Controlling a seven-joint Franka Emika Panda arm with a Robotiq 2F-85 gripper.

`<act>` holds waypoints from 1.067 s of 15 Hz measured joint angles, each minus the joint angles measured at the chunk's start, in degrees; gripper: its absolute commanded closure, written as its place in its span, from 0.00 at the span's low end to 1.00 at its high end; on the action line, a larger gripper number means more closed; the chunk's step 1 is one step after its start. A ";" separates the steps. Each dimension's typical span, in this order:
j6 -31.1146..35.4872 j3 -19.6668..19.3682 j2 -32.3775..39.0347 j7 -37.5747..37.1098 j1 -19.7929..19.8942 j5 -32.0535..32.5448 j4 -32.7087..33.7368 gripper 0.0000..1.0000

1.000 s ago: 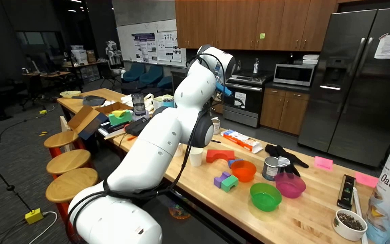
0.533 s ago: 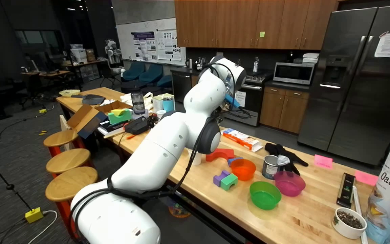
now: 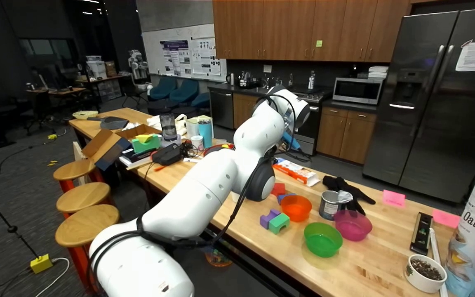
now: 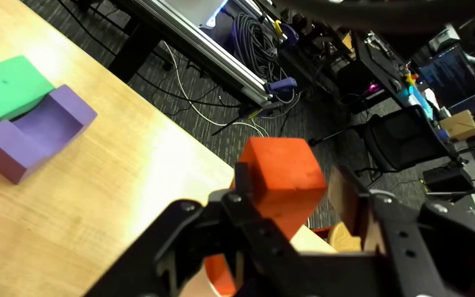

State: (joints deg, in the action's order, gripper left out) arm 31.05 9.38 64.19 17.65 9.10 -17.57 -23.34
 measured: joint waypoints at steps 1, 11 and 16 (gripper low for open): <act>0.08 0.08 0.00 0.14 -0.16 0.00 0.01 0.09; 1.29 0.12 -0.23 1.17 -1.02 0.01 1.12 0.00; 1.31 0.21 -1.01 1.27 -0.86 0.01 2.25 0.00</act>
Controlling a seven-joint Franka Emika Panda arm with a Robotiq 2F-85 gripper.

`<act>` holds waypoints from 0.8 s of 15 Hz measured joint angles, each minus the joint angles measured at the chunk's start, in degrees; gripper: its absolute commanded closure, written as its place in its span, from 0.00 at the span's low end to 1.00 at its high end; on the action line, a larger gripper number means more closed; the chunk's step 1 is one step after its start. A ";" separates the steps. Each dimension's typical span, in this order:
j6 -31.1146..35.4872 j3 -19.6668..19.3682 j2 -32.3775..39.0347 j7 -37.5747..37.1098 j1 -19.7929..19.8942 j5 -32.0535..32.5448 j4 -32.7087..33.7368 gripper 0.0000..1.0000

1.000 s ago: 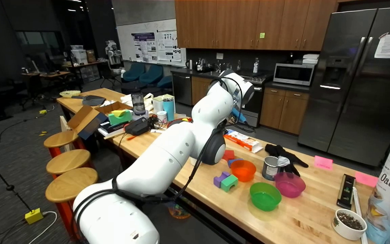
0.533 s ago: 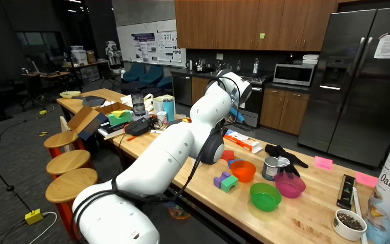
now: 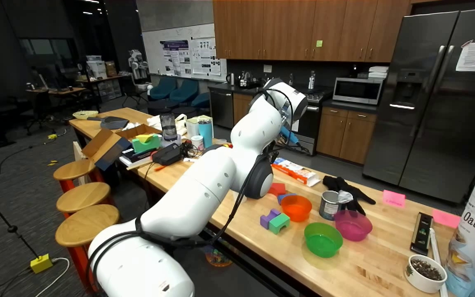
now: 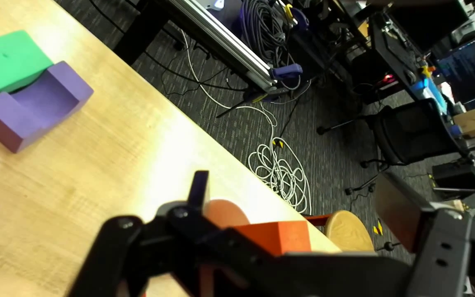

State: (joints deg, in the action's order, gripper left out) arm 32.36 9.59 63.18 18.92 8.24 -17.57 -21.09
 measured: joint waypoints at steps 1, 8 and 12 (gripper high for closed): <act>0.02 0.15 -0.03 0.28 0.06 0.00 0.14 0.00; 2.88 1.42 -0.04 4.35 0.09 0.00 0.09 0.00; 4.69 3.09 -0.13 5.01 0.10 -0.29 0.11 0.00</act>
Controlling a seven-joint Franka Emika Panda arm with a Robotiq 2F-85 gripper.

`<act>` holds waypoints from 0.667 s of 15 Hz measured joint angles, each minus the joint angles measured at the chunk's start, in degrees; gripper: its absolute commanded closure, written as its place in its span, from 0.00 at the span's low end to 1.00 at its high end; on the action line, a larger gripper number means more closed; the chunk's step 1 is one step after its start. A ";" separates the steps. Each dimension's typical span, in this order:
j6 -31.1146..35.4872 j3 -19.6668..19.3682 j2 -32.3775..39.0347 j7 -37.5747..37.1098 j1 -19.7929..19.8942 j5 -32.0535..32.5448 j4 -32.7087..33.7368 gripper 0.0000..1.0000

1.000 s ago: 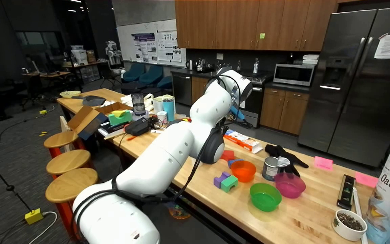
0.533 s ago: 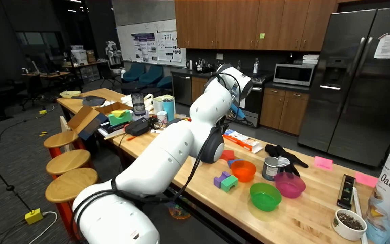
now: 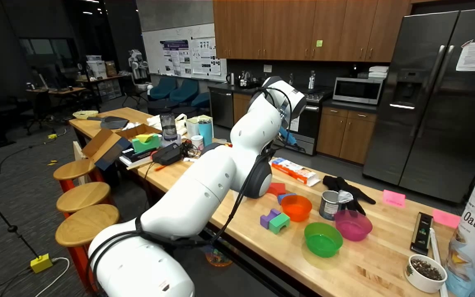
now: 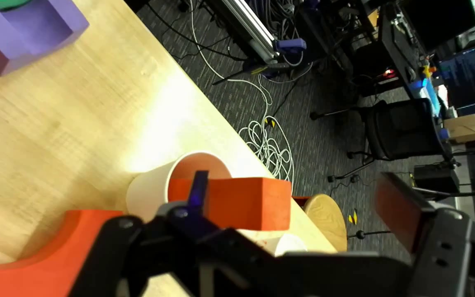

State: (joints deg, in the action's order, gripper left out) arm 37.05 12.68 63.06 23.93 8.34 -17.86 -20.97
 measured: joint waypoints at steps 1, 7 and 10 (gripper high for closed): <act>0.67 0.48 0.04 0.88 0.07 -0.38 -0.07 0.00; 7.09 2.48 2.94 9.89 0.80 -1.53 -0.30 0.00; 8.28 2.95 4.80 11.86 0.86 -1.68 -0.30 0.00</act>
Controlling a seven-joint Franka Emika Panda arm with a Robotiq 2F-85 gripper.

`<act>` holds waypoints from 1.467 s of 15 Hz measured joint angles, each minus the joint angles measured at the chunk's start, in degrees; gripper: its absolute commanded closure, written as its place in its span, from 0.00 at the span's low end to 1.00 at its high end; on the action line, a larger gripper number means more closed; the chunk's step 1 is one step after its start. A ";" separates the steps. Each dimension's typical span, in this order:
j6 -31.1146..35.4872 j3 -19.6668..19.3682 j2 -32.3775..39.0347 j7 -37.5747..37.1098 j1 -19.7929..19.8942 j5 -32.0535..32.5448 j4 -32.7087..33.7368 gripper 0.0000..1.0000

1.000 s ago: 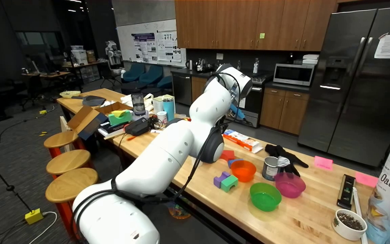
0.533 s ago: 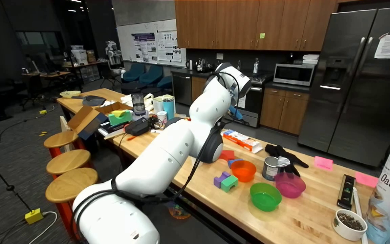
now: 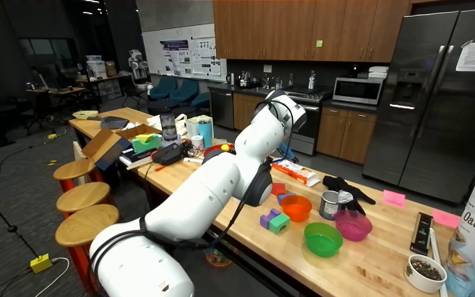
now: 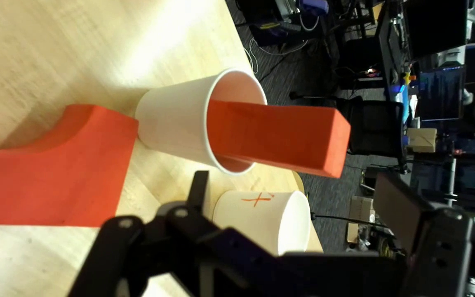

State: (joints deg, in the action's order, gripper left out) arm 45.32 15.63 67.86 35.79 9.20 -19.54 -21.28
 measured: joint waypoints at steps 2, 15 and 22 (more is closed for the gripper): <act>0.55 0.12 0.45 -0.07 -0.06 -0.05 0.00 0.00; 3.10 0.65 0.38 -2.19 -0.23 -0.25 0.09 0.00; 3.09 0.65 0.39 -2.19 -0.23 -0.25 0.09 0.00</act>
State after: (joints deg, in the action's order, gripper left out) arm 48.42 16.28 68.25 33.60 8.96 -19.78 -21.18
